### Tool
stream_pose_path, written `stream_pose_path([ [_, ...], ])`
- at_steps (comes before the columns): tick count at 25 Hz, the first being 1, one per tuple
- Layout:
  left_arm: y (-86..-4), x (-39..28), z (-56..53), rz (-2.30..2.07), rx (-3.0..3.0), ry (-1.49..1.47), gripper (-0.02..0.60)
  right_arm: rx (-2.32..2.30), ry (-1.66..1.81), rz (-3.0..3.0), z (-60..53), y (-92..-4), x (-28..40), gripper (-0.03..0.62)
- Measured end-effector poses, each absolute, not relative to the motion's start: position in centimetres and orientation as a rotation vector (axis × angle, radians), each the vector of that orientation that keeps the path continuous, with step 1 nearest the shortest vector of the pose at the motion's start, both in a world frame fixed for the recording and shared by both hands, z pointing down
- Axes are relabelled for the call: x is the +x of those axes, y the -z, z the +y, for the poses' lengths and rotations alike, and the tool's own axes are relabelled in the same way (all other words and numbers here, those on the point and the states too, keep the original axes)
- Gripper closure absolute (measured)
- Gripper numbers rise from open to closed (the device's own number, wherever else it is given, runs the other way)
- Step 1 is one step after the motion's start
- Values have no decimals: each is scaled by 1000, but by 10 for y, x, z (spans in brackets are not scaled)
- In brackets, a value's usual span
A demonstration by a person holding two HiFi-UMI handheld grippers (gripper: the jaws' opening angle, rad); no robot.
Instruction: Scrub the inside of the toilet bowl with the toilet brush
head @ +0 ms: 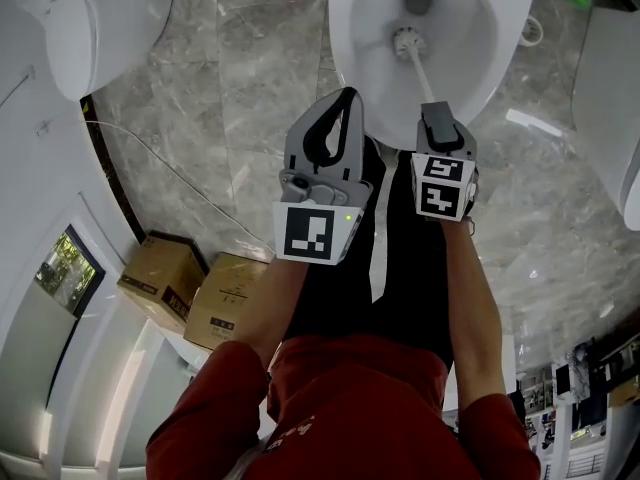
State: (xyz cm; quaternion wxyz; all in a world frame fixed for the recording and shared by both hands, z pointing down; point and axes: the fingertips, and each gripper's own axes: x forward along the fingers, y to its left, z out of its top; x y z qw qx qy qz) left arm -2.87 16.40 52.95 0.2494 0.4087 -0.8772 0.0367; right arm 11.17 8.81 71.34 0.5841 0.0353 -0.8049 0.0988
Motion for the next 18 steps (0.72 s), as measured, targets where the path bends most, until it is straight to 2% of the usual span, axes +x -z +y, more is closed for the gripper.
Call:
stream_pose_path([
  [5,-532,-34,180,-2410,1072,-73,583,-35,-244,-1950,94,-694,49,439],
  [11,-532,-33,181,-2402,1076,-68,583,-55,-8,-2031,55,-693,-12,442],
  [14,-530,-34,182,-2404,1078,-69,583,-8,117,-2016,18,-699,-17,442],
  [18,-527,-34,179,-2418,1082,-59,583,40,160,-1942,-12,-710,17,444],
])
